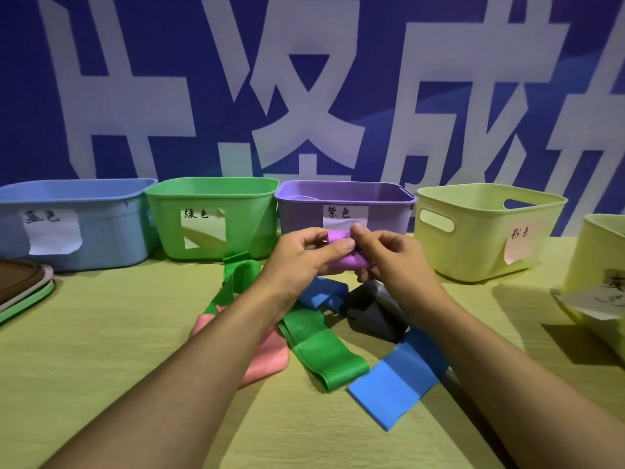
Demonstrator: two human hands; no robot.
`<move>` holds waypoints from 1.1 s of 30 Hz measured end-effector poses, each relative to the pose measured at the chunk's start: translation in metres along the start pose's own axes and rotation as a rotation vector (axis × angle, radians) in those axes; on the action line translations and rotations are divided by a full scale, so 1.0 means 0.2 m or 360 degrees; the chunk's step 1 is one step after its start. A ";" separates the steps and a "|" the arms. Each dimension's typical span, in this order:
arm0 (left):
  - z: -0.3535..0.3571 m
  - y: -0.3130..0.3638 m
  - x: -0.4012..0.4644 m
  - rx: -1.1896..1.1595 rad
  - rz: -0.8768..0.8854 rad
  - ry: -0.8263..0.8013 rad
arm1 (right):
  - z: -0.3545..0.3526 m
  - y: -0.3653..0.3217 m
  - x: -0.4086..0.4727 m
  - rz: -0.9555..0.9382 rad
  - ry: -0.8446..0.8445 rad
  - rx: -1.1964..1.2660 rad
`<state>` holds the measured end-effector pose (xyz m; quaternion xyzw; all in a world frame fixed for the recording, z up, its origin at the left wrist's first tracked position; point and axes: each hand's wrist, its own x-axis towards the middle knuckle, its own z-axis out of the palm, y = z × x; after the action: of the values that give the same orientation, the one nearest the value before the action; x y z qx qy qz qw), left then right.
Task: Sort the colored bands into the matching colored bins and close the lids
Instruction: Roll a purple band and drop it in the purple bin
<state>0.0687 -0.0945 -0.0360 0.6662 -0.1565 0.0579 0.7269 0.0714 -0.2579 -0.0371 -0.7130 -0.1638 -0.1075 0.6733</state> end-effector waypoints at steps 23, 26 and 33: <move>-0.01 0.00 0.01 0.0218 -0.0128 0.0083 | 0.01 0.01 0.00 -0.0185 -0.0185 0.0089; -0.01 -0.01 0.02 0.0159 -0.0100 0.0071 | 0.01 0.00 -0.01 -0.0029 -0.0169 0.0215; 0.00 -0.03 0.02 0.0128 -0.0036 0.0024 | 0.01 0.00 0.01 -0.0030 -0.0025 0.0170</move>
<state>0.0750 -0.0958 -0.0396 0.6961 -0.1410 0.0610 0.7013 0.0726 -0.2554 -0.0369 -0.6753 -0.1813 -0.0993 0.7080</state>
